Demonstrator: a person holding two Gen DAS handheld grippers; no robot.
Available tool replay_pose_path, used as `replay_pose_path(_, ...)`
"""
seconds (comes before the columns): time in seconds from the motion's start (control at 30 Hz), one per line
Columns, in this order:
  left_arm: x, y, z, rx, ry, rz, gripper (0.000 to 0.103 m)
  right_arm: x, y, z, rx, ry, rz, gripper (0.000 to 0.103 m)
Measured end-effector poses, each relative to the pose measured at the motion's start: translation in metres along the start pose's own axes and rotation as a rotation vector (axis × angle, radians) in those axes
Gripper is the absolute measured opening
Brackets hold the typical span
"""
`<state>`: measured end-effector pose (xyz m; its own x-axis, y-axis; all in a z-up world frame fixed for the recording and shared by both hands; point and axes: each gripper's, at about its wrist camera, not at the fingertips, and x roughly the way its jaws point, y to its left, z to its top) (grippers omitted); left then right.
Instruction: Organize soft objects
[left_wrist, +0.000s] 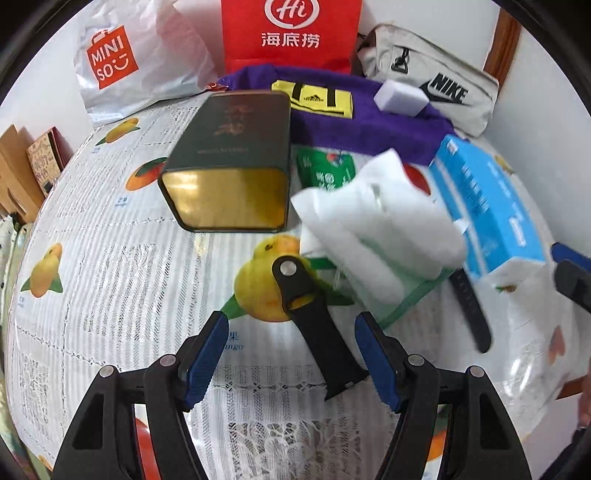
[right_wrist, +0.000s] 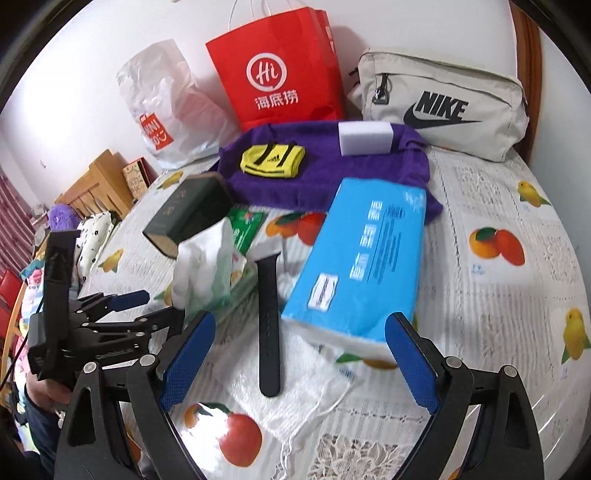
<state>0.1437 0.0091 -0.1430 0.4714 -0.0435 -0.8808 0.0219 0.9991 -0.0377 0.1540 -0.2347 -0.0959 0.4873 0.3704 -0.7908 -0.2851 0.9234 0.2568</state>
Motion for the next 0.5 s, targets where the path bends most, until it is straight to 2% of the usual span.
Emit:
replay_pose_path(0.1,0.006,-0.002,-0.006,0.037,-0.009,0.046,0.071,0.001,0.001,-0.006,-0.008,0.005,-0.005,0.093)
replay_pose_path(0.3,-0.002,0.012,-0.011,0.045,-0.006,0.055,0.071,0.004,0.004,-0.013,-0.009,0.013,-0.002,0.093)
replay_pose_path(0.37,-0.001,0.011,-0.009,0.035,-0.003,0.051,0.071,0.005,0.006,-0.014,-0.012,0.013,0.009,0.093)
replay_pose_path(0.47,0.003,0.0,-0.007,0.071,-0.016,0.06,0.071,0.008,0.009,-0.015,-0.018,0.017,0.011,0.093)
replay_pose_path(0.5,0.003,-0.003,-0.008,0.083,-0.025,0.06,0.067,0.01,0.009,-0.015,-0.021,0.02,0.013,0.093)
